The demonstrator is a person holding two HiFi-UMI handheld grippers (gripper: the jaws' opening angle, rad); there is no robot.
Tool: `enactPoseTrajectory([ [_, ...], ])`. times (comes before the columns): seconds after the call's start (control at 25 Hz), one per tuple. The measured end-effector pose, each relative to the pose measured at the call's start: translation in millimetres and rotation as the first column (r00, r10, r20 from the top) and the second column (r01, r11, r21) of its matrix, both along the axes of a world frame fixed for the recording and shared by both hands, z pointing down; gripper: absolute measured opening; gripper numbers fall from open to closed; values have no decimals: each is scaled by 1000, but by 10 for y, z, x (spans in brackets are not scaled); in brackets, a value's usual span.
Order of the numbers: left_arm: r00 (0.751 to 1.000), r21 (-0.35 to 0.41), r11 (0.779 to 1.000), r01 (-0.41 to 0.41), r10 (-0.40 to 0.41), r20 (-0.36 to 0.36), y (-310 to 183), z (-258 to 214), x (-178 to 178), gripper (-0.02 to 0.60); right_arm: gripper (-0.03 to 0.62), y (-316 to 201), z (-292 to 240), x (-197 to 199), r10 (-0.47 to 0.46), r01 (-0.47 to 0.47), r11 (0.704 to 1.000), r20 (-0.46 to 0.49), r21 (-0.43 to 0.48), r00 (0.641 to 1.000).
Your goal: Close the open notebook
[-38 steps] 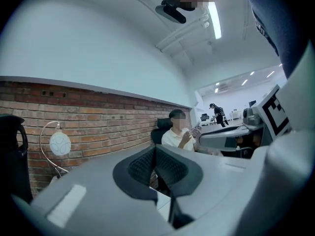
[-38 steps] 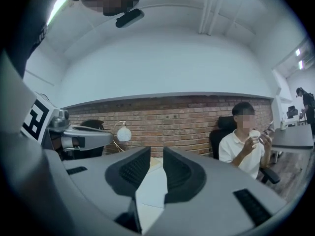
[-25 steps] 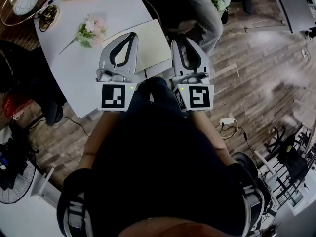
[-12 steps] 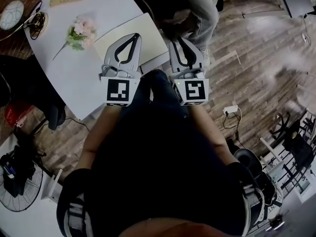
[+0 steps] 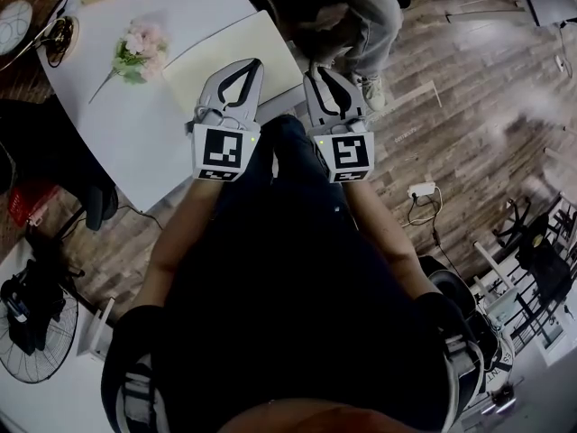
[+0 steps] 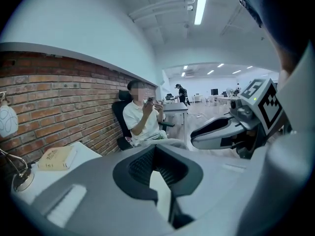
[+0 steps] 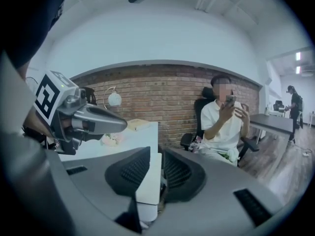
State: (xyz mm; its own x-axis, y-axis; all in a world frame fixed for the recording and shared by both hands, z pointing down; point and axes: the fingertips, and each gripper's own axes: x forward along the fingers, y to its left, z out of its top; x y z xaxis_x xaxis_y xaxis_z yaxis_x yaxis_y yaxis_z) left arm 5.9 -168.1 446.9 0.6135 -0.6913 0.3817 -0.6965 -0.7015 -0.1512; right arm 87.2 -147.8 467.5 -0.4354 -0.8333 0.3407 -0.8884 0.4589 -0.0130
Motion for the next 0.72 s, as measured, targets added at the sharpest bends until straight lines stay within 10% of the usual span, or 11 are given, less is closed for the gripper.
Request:
enactPoseTrajectory([
  [0.72,994,-137,989,-48,61,94,189,681,121,6,89,117,688,-2,-87,83,984,-18,-158,996],
])
